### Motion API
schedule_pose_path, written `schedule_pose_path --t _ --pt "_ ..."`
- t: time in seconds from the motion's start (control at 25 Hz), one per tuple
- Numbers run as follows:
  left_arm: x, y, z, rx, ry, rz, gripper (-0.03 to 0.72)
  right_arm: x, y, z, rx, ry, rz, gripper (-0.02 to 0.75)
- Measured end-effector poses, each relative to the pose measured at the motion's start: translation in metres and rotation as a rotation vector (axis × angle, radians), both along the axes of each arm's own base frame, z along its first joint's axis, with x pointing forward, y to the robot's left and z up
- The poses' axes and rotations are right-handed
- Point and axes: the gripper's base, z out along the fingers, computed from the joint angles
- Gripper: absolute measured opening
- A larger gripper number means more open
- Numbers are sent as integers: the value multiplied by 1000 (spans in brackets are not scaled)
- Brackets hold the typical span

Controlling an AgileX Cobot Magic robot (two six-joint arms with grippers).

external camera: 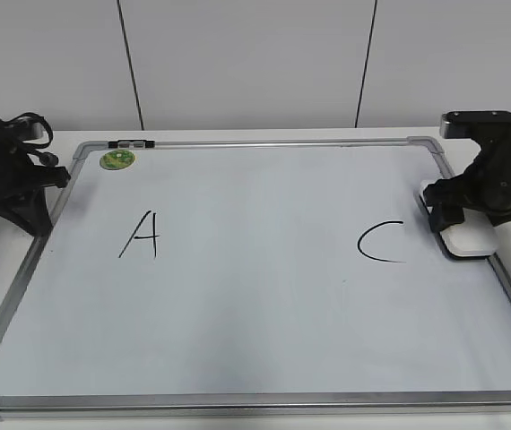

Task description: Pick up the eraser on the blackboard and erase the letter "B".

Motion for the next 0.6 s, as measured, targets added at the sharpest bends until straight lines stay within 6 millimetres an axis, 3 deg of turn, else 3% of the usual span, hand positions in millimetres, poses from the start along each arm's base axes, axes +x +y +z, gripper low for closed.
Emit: schedule_pose_path --t 0.44,0.6 --pt "0 0 0 0 0 0 47 0 0 -1 3 1 -5 617" --pt "1 0 1 2 -4 -1 59 -4 -1 13 4 -7 -5 617"
